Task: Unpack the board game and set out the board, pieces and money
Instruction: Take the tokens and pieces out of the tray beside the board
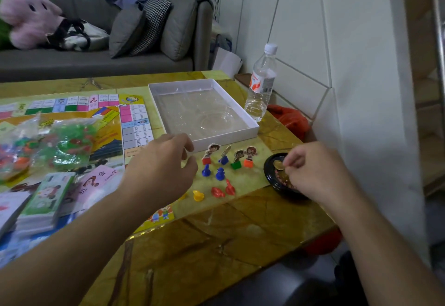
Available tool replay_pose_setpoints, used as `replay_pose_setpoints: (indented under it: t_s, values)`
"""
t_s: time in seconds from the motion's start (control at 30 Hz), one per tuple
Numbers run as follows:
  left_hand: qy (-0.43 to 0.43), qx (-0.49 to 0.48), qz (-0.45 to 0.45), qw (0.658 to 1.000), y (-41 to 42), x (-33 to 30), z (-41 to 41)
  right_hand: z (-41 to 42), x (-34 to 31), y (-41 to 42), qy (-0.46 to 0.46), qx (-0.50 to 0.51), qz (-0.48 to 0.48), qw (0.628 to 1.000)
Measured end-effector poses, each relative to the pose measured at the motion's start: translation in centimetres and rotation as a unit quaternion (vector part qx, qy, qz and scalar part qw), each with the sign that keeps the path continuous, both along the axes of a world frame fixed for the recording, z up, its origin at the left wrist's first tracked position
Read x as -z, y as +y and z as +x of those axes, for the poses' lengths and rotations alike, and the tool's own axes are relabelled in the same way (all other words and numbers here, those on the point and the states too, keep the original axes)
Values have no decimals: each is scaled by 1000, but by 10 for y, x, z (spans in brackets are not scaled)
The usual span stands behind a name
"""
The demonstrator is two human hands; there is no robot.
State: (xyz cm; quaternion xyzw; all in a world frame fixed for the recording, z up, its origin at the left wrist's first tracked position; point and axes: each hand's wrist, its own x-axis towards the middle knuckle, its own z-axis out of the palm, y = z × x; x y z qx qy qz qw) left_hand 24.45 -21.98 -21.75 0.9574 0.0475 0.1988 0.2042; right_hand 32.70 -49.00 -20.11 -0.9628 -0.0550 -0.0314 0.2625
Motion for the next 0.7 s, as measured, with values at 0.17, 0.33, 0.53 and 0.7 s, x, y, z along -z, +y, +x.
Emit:
replay_pose_setpoints:
  t_s: [0.17, 0.33, 0.53, 0.7]
  values:
    - [14, 47, -7, 999, -21, 1, -8, -7, 15, -2, 58, -18, -110, 992]
    - [46, 73, -5, 996, -28, 5, -14, -11, 20, 8, 58, -32, -127, 990]
    - [60, 75, -17, 995, -24, 5, -20, -27, 17, 22, 73, -84, -99, 989]
    - [72, 69, -42, 994, -20, 5, -24, -37, 4, 27, 30, -99, -29, 994]
